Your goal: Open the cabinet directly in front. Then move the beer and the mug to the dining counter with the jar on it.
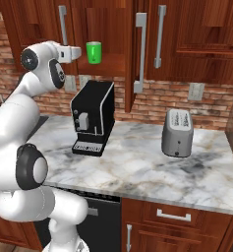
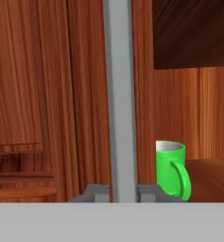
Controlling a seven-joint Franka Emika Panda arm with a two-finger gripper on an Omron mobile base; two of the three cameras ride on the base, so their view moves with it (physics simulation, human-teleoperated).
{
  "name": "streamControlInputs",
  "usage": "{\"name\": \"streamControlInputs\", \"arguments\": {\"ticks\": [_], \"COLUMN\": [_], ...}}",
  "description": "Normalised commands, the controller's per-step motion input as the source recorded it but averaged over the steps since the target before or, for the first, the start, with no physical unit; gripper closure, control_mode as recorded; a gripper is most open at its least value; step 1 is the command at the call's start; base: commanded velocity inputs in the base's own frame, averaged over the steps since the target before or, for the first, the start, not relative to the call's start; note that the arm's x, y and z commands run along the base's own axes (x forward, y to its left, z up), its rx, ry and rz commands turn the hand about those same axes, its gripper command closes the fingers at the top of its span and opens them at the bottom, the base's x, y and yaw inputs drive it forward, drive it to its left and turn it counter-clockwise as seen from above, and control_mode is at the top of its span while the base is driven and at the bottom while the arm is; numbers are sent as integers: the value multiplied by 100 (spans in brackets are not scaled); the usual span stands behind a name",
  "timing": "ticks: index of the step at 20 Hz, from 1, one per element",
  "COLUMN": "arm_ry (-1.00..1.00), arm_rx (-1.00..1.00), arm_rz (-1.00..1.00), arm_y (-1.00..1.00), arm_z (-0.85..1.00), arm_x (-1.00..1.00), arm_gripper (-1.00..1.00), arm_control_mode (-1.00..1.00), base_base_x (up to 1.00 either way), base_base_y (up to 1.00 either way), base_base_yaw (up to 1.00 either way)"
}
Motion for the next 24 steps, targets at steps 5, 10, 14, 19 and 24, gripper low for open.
{"name": "streamControlInputs", "arguments": {"ticks": [5,10,14,19,24], "arm_ry": [0,1,4,1,1], "arm_rx": [-1,-7,-12,-10,-8], "arm_rz": [0,0,0,0,0], "arm_y": [66,100,100,100,100], "arm_z": [0,0,0,0,0], "arm_x": [-1,0,0,-18,-39], "arm_gripper": [100,100,100,100,100], "arm_control_mode": [-100,-100,-100,-100,-100], "base_base_x": [0,0,0,0,0], "base_base_y": [0,0,0,0,0], "base_base_yaw": [0,0,0,0,0]}}
